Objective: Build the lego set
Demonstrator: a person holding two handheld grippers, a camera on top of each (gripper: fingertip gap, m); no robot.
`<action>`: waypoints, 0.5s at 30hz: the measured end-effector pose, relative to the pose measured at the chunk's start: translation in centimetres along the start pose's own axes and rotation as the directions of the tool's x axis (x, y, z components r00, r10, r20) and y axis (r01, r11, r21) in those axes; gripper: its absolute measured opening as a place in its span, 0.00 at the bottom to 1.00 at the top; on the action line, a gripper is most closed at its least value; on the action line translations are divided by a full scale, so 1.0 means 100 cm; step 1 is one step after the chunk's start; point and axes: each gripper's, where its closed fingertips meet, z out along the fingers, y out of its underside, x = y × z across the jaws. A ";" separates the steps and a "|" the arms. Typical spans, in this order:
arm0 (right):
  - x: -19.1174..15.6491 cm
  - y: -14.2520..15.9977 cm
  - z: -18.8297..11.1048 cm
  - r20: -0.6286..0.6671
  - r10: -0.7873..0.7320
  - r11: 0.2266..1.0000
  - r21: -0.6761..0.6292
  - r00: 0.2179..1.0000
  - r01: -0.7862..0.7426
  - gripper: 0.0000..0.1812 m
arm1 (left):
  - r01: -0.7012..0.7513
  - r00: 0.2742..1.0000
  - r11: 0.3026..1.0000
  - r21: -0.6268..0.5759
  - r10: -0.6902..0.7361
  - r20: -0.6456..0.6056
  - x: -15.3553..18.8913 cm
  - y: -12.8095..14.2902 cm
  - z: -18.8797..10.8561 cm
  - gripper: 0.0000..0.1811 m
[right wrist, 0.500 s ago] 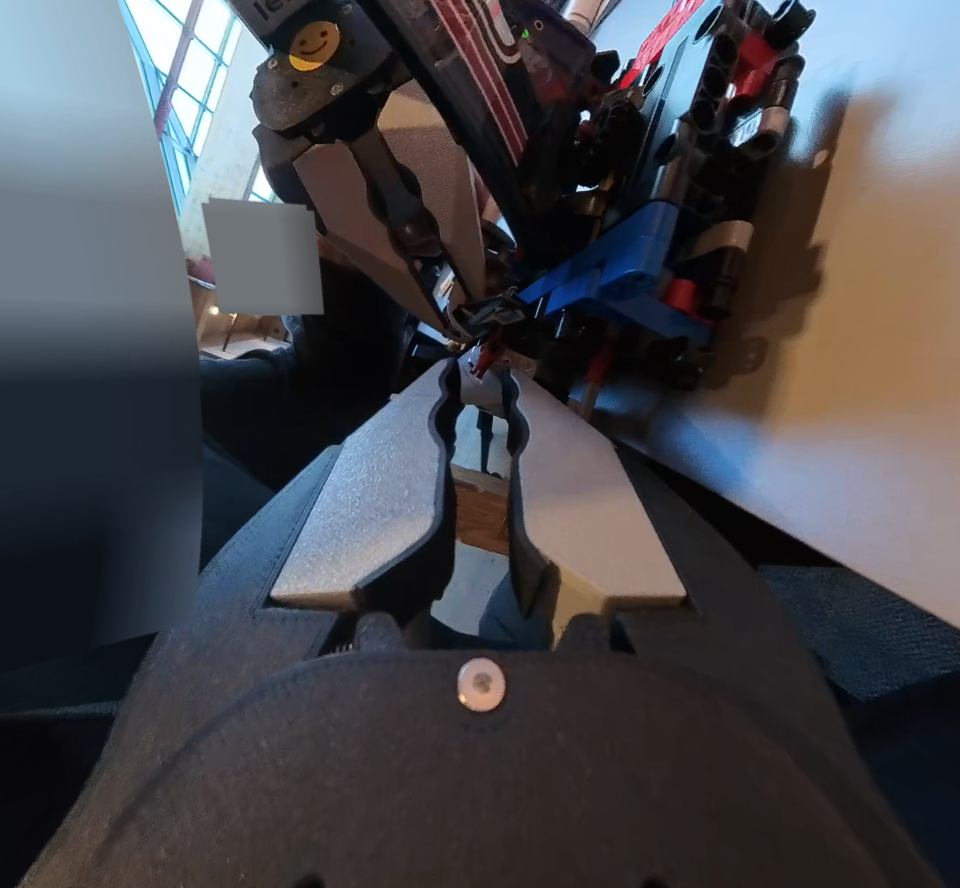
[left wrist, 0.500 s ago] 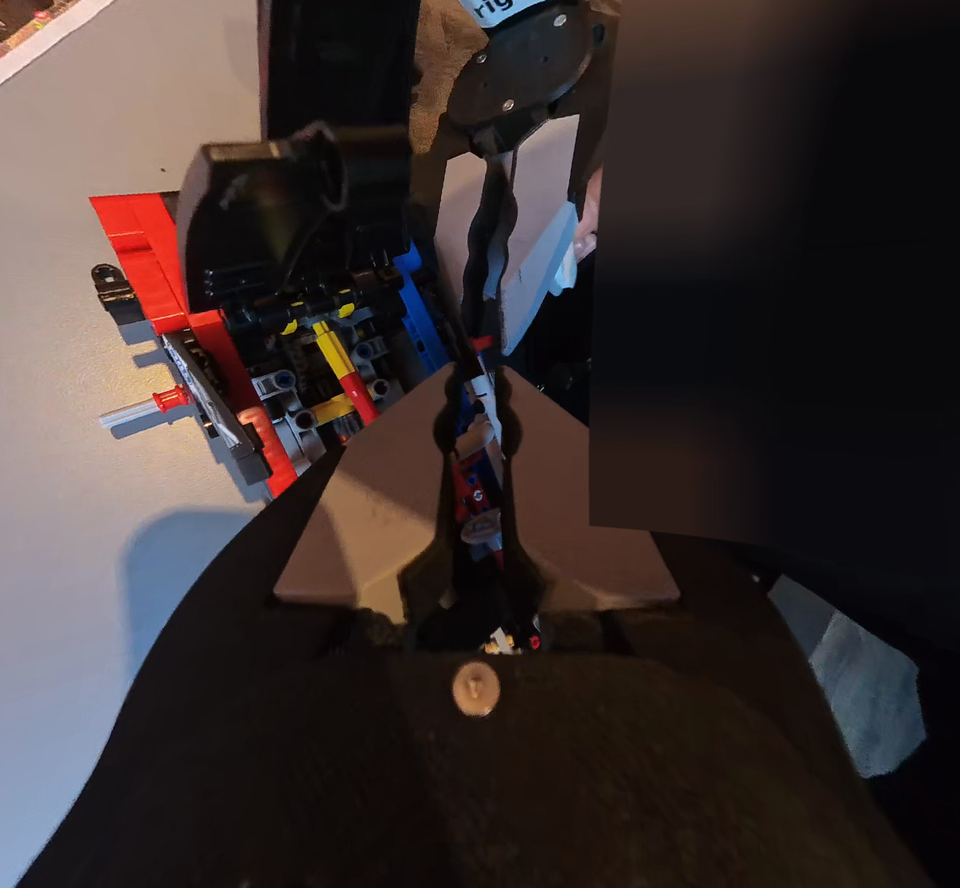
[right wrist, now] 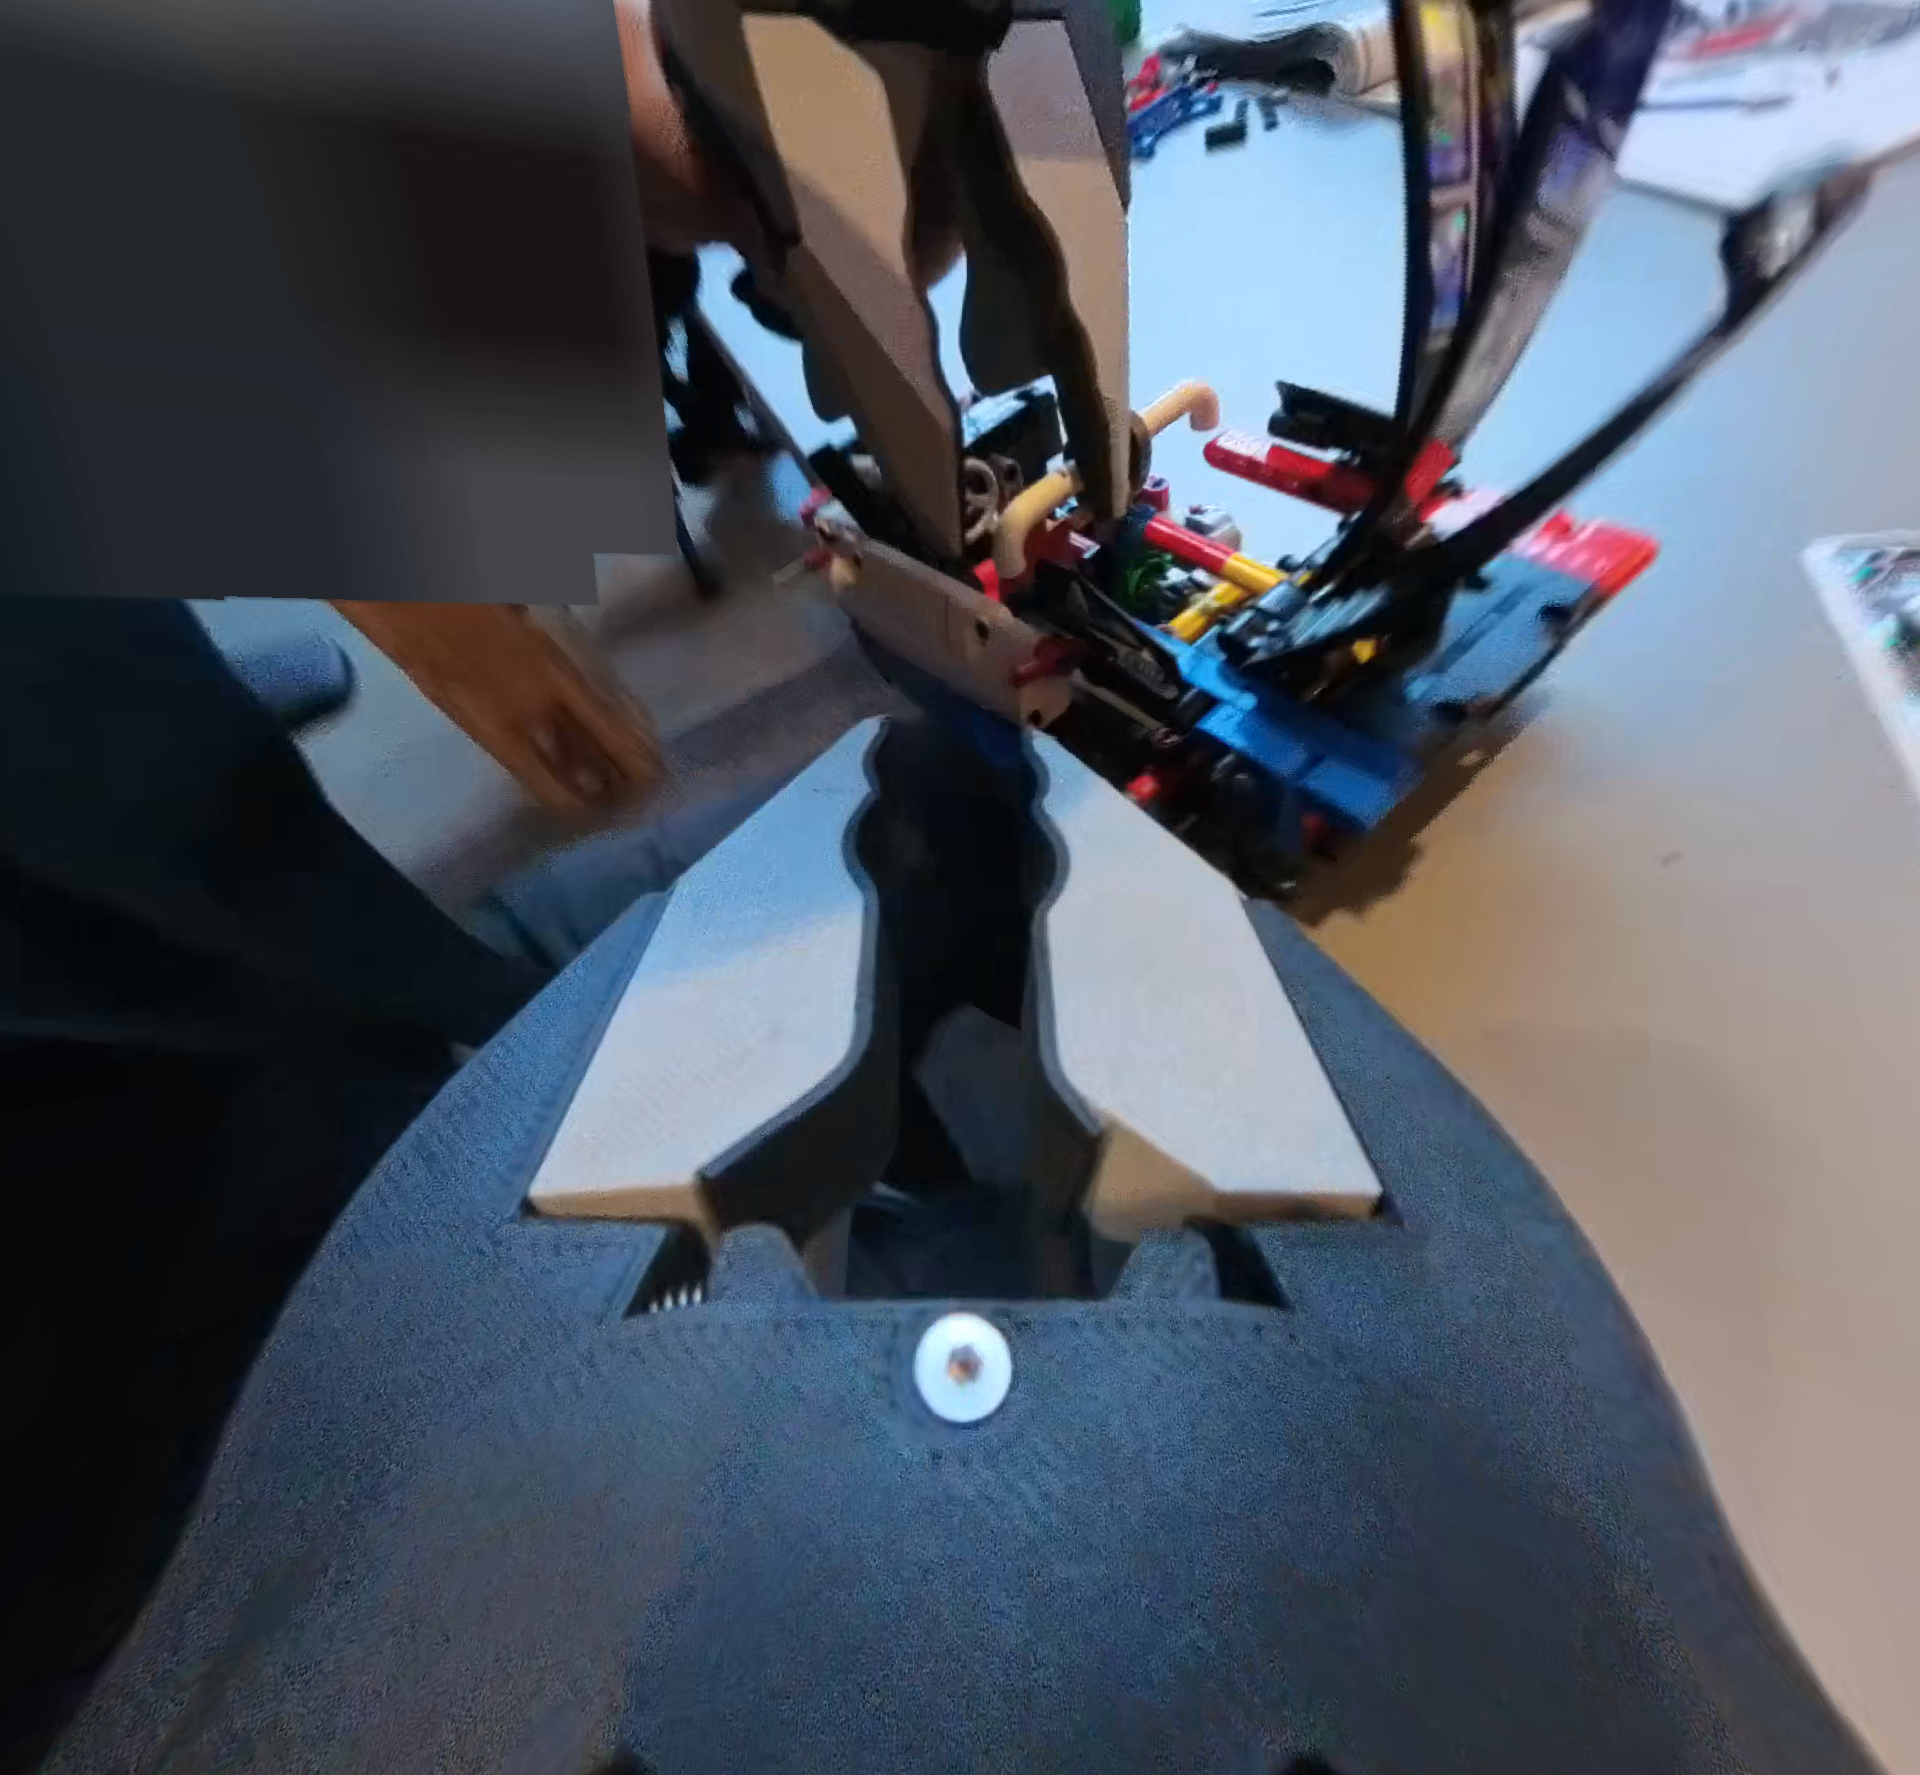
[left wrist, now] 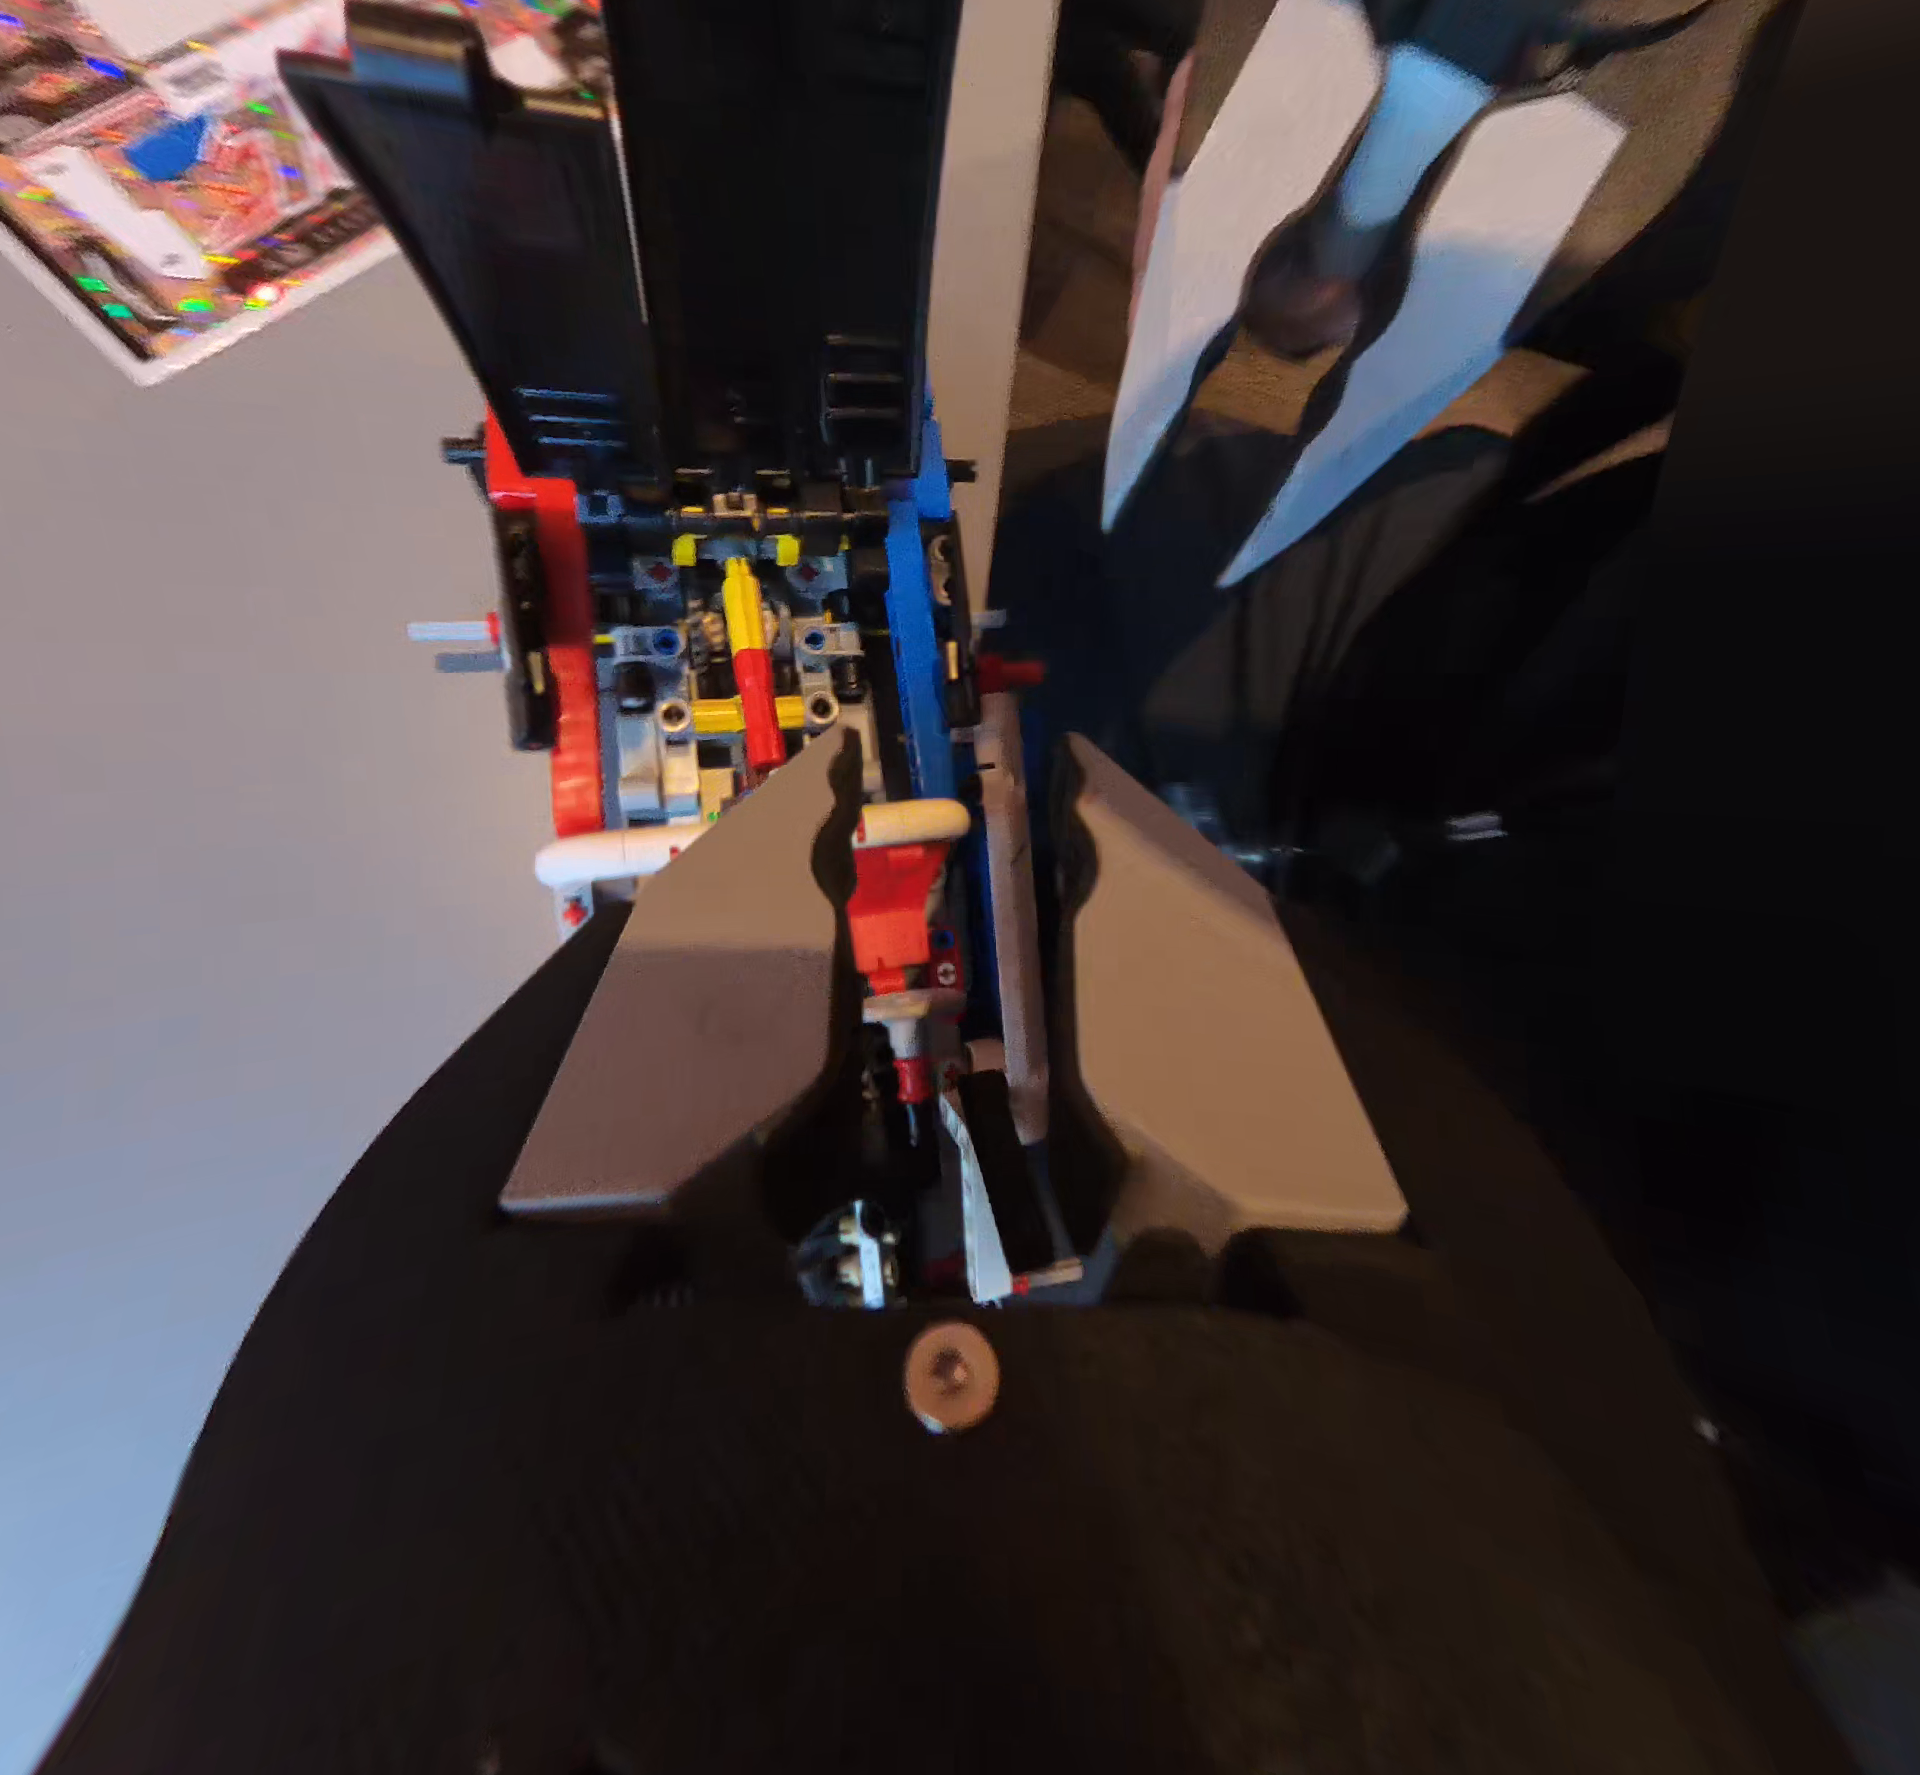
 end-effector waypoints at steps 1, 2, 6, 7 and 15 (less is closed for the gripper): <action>0.003 -0.002 -0.004 -0.013 -0.072 0.997 -0.039 0.997 0.072 0.12 | -0.003 0.999 1.000 0.012 0.003 0.039 0.001 0.000 -0.003 0.17; 0.004 -0.007 -0.007 -0.010 -0.140 0.988 -0.060 0.990 0.139 0.14 | -0.005 0.998 1.000 0.026 0.004 0.067 0.003 0.000 -0.007 0.16; 0.001 -0.024 -0.013 0.080 -0.324 0.935 -0.127 0.943 0.332 0.17 | 0.000 0.984 0.998 0.055 -0.010 0.179 0.013 0.008 -0.018 0.19; -0.001 -0.027 -0.011 0.108 -0.346 0.921 -0.149 0.932 0.359 0.16 | 0.001 0.979 0.997 0.076 -0.016 0.203 0.016 0.009 -0.019 0.20; 0.000 -0.008 0.017 0.245 -0.525 0.729 -0.367 0.815 0.579 0.24 | -0.050 0.864 0.994 0.097 -0.006 0.504 0.018 0.038 -0.012 0.28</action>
